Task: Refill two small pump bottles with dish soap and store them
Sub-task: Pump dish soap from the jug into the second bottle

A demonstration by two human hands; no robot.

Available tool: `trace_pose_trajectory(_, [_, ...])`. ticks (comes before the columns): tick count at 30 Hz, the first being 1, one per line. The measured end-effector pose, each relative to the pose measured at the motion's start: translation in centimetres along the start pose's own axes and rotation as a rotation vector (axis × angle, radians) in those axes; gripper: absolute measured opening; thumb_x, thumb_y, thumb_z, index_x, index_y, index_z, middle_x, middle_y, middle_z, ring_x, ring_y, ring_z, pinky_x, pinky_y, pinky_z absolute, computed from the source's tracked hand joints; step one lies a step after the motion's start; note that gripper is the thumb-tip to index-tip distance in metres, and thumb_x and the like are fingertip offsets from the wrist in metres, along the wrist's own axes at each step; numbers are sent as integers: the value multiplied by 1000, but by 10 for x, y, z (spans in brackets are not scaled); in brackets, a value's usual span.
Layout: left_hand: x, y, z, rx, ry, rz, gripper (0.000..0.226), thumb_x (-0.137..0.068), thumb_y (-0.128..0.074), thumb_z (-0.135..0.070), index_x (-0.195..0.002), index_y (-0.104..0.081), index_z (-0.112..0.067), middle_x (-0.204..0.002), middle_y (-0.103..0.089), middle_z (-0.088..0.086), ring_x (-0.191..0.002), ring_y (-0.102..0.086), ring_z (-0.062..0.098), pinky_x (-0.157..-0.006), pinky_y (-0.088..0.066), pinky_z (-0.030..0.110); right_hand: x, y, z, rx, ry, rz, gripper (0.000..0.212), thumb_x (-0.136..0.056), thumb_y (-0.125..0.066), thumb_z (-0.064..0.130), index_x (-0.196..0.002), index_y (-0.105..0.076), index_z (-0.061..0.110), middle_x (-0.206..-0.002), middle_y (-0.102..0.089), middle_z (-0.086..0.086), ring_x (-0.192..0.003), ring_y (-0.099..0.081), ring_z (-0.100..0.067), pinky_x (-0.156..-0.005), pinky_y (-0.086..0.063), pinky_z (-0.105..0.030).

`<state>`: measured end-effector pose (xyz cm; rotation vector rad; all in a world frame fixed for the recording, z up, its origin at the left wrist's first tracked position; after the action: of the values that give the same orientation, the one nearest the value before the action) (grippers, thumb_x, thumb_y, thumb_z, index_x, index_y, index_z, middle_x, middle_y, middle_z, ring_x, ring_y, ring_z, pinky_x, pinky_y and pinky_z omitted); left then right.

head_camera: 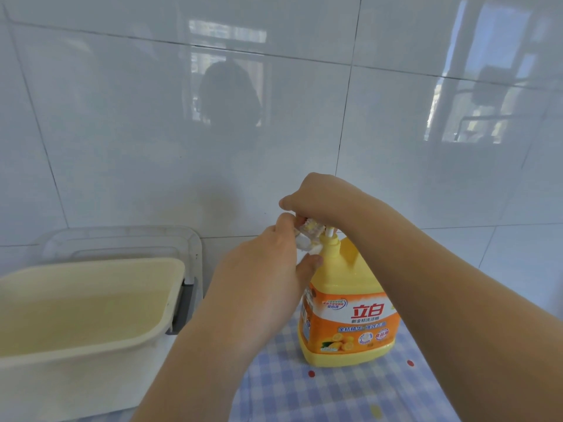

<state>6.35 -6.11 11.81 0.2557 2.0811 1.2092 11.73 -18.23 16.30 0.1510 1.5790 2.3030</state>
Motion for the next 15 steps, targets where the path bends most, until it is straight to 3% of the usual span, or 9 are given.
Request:
trace_pose_trajectory(6, [-1, -4, 1, 8, -1, 11, 38, -94, -37, -58, -121, -34, -32, -113, -60, -12, -88, -62, 14, -64, -42, 29, -1, 1, 1, 41, 7, -30, 21, -84, -52, 26, -70, -62, 14, -64, -61, 0, -53, -55, -19, -49, -36, -22])
trace_pose_trajectory(15, [-1, -8, 3, 28, 7, 45, 35, -95, -39, -55, -120, -34, -30, -112, -59, -12, -67, -60, 11, -59, -46, 26, -3, -4, -3, 33, 18, -40, 22, -84, -53, 28, -67, -59, 15, -58, -52, 2, -52, -46, -17, -52, -36, -24])
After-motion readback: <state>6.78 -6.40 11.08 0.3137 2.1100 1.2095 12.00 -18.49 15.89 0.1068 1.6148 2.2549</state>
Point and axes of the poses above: each hand's wrist, its own x-axis away from the middle knuckle, its own y-axis out of the back of the hand, z = x × y, the point moved 6 cm from there along -x, towards the middle knuckle
